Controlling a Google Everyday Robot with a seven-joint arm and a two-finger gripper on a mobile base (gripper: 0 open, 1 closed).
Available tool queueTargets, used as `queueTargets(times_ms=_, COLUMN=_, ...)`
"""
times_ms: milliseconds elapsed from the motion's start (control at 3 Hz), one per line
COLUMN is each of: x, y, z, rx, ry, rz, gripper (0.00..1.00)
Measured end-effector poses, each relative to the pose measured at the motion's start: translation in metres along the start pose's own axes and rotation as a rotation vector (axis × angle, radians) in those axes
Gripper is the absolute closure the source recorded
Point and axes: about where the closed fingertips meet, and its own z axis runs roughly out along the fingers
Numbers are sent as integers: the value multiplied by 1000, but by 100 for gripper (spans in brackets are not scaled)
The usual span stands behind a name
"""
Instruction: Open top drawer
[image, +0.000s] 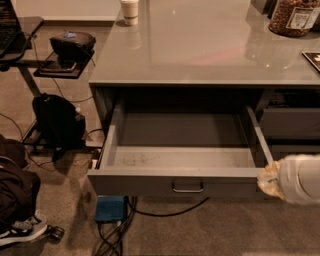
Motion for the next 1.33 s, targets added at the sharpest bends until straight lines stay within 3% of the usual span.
queueTargets(times_ms=333, x=-25, y=-38, z=-26, rx=26, ry=5, rz=-81, gripper=10)
queueTargets(times_ms=667, x=-46, y=-71, z=-32, rx=33, ry=-6, rz=-147, gripper=0)
queueTargets(times_ms=1000, x=-69, y=-99, z=3, rx=-7, ry=-35, rz=-200, gripper=0)
queueTargets(times_ms=1333, x=-88, y=-115, z=47, rx=-36, ry=-79, rz=-229, gripper=19)
